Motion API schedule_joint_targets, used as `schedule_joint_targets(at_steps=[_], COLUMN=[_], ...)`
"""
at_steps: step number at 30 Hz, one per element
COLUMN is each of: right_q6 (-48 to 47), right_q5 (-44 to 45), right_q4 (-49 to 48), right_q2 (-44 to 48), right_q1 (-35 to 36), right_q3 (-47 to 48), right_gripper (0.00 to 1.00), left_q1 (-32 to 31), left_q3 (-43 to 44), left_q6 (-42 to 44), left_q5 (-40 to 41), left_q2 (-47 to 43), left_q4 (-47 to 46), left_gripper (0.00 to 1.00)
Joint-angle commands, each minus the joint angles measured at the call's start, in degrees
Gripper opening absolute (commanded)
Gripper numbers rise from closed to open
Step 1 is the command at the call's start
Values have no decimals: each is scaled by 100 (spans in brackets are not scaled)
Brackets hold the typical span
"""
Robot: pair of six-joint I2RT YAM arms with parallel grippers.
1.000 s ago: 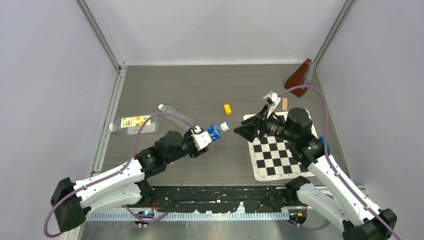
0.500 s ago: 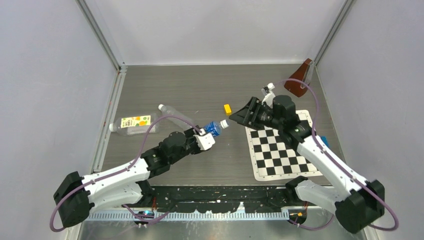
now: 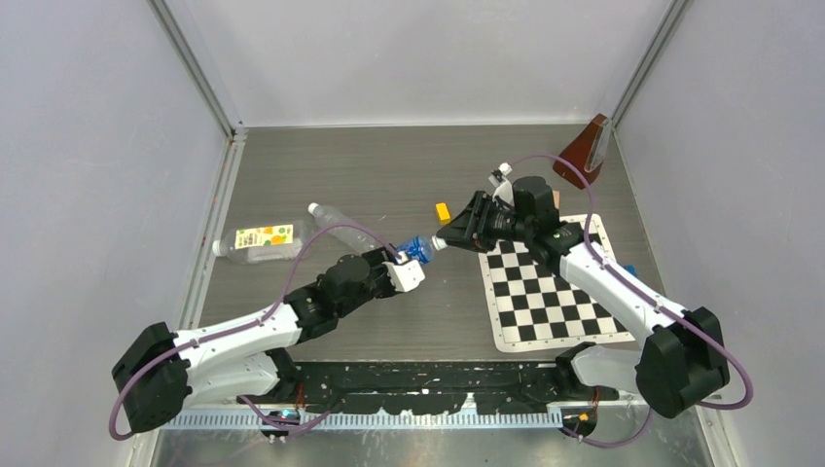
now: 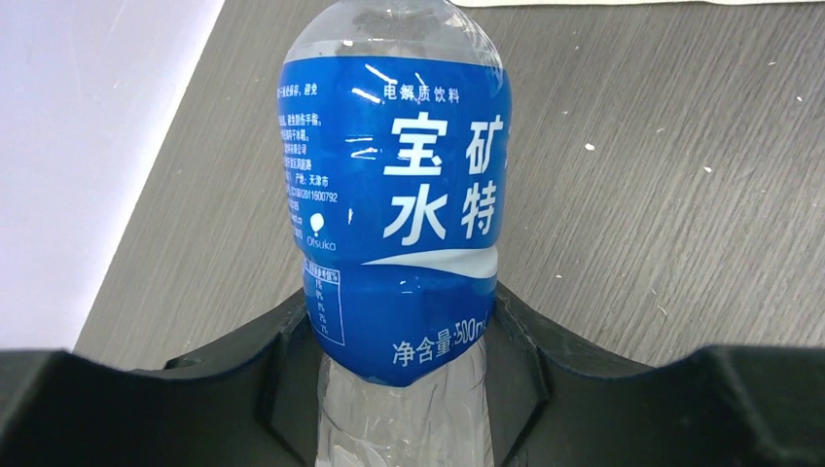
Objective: Unscrew the bottle caps
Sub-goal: Unscrew the bottle cap from the plastic bottle.
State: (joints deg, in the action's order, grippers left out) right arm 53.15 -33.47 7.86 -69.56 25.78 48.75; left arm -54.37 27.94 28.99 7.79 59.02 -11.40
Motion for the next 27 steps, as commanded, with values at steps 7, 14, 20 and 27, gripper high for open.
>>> schedule_joint_targets(at_steps=[7, 14, 20, 27], right_q6=[101, -1051, -3437, -5654], right_q5=[-743, -1065, -843, -1430], right_q4=[-609, -716, -1078, -812], right_q2=[-176, 318, 1363, 2081], right_q1=[32, 34, 40, 41], right_q3=[23, -89, -554, -818], right_gripper=[25, 4, 1, 1], left_q1=[-30, -25, 21, 259], left_q3=[22, 5, 184, 393], left_q6=[-89, -668, -994, -1097], left_q5=[-180, -450, -1775, -3503], left_q2=[-122, -273, -264, -283], left_q4=[-627, -639, -333, 155], left_gripper=[0, 0, 0, 0])
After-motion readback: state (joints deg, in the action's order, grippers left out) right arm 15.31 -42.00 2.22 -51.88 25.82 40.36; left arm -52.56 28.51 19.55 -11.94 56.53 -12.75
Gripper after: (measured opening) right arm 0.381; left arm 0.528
